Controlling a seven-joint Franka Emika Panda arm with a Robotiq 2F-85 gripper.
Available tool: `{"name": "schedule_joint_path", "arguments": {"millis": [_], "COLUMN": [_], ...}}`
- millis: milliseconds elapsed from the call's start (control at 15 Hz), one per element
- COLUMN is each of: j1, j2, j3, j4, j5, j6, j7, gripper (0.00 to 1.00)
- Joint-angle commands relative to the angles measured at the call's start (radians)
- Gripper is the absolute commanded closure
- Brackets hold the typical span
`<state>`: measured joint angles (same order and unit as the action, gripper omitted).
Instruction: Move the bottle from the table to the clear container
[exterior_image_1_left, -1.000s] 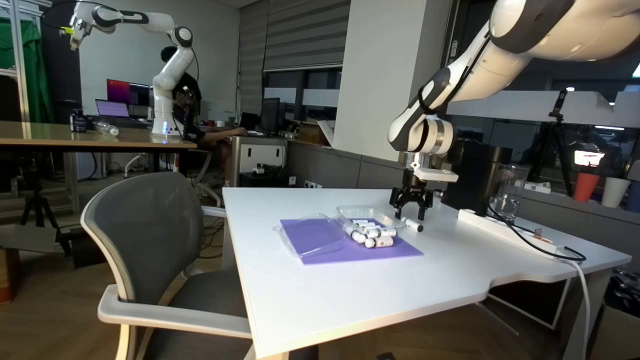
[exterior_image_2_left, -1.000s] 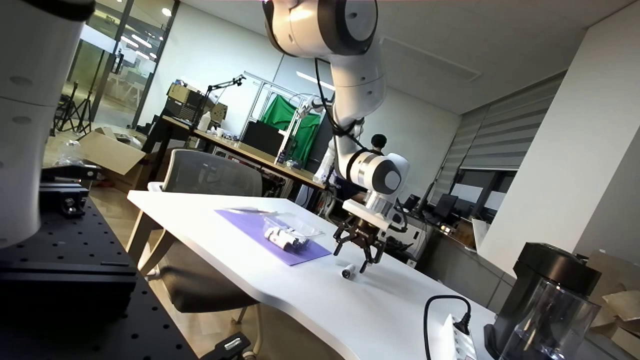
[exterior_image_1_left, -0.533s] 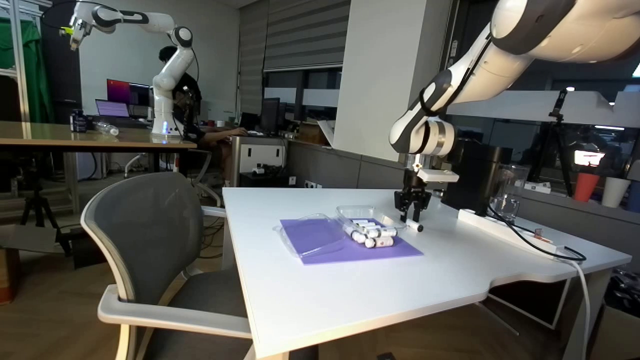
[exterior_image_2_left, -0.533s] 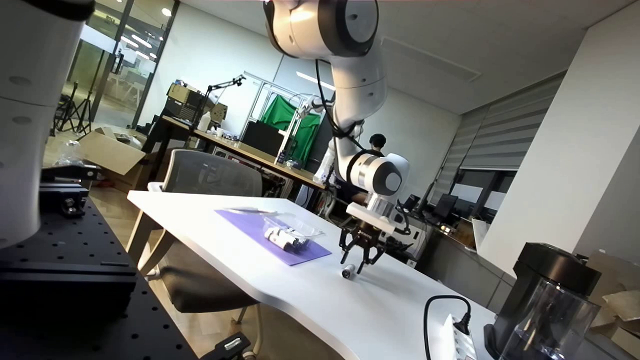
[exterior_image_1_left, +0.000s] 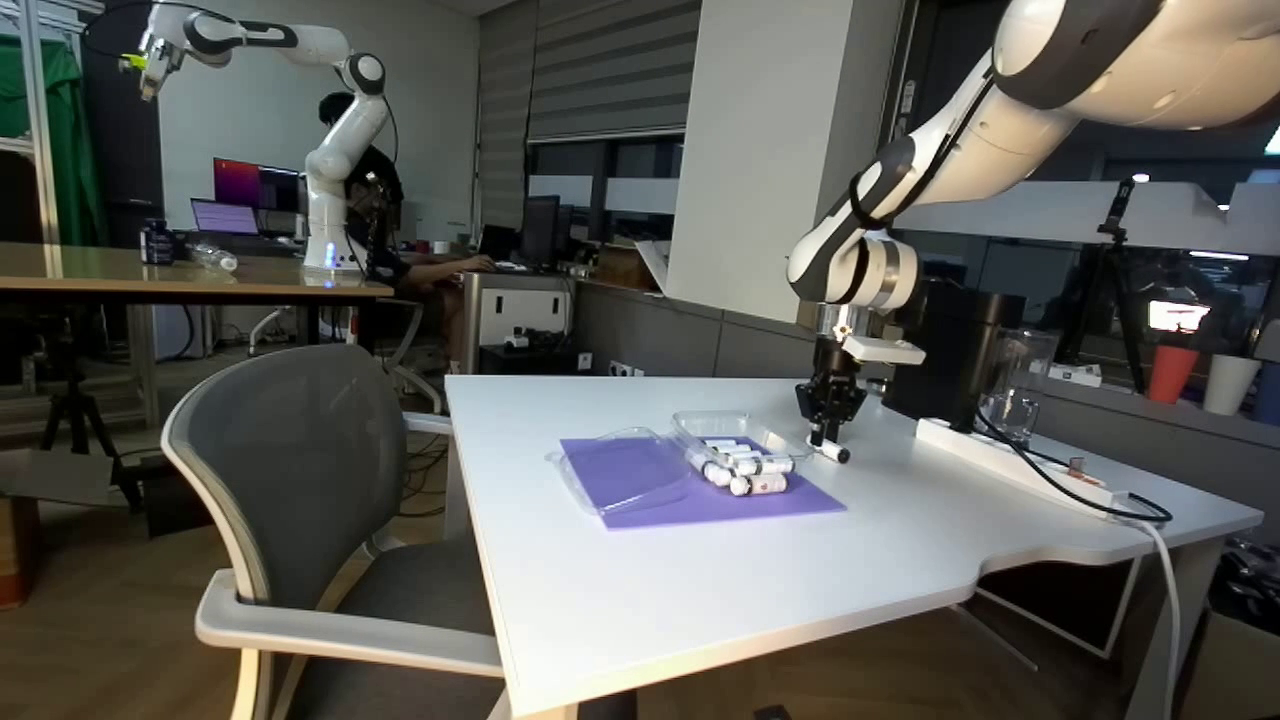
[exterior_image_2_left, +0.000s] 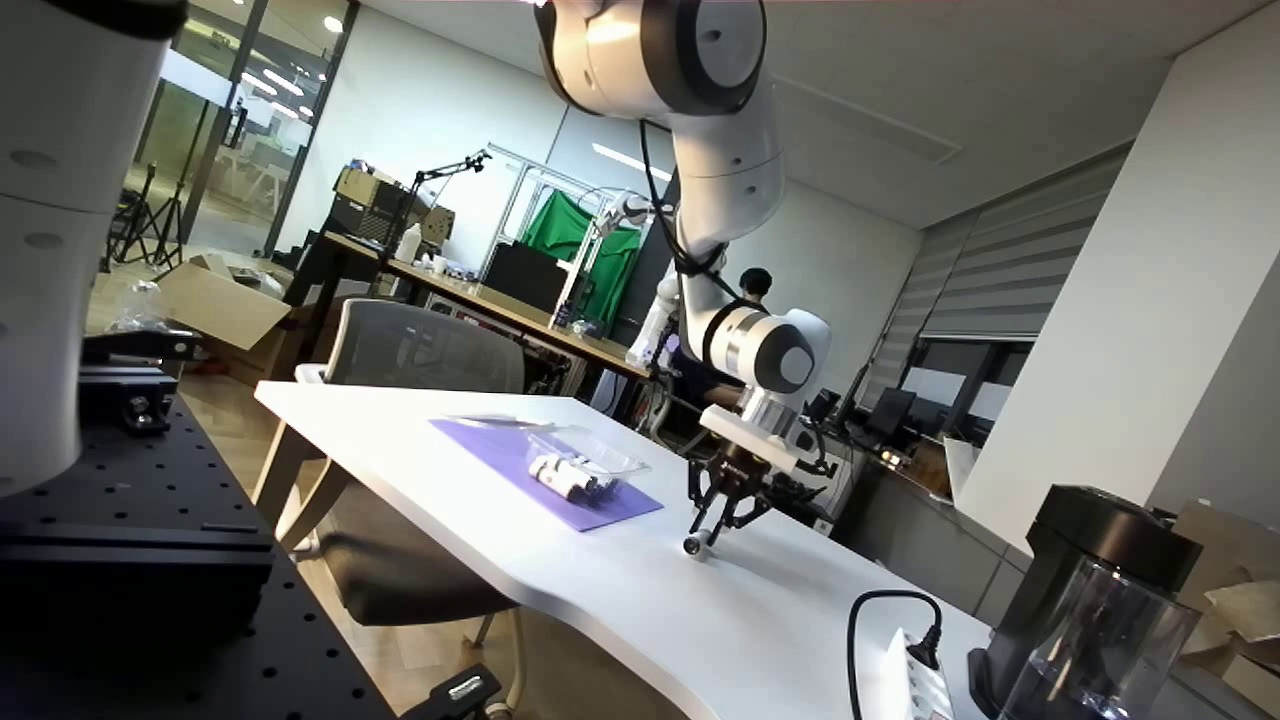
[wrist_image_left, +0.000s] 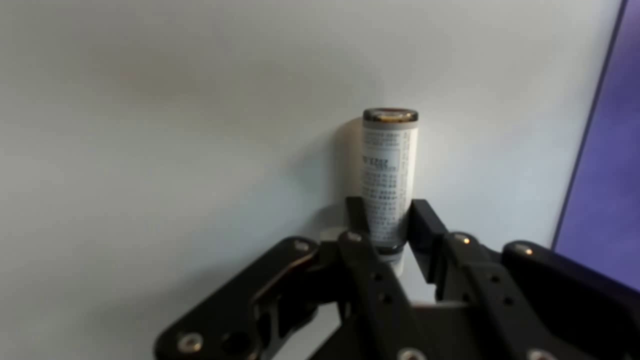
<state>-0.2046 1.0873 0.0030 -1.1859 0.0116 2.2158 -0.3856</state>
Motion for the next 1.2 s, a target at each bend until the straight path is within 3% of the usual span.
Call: {"name": "schedule_joint_path", "arguments": {"millis": [0,133,400,933,1133], "j1": [-0.016,-0.011,0.005,0.058,0.067], "j2": [-0.032,-0.078,-0.214,-0.420,-0.487], "j3": [0.015,0.018,0.063,0.174,0.179], "j4": [0.055,0.038,-0.090,-0.402,-0.559], "j5": [0.012,0.010,0.018,0.055,0.047], "j6": [-0.132,-0.164,-0.092,-0.057,0.035], "j7": [0.016,0.006,-0.045,-0.152,-0.197], "gripper": [0.93,0.93,0.93,0.93,0.93]}}
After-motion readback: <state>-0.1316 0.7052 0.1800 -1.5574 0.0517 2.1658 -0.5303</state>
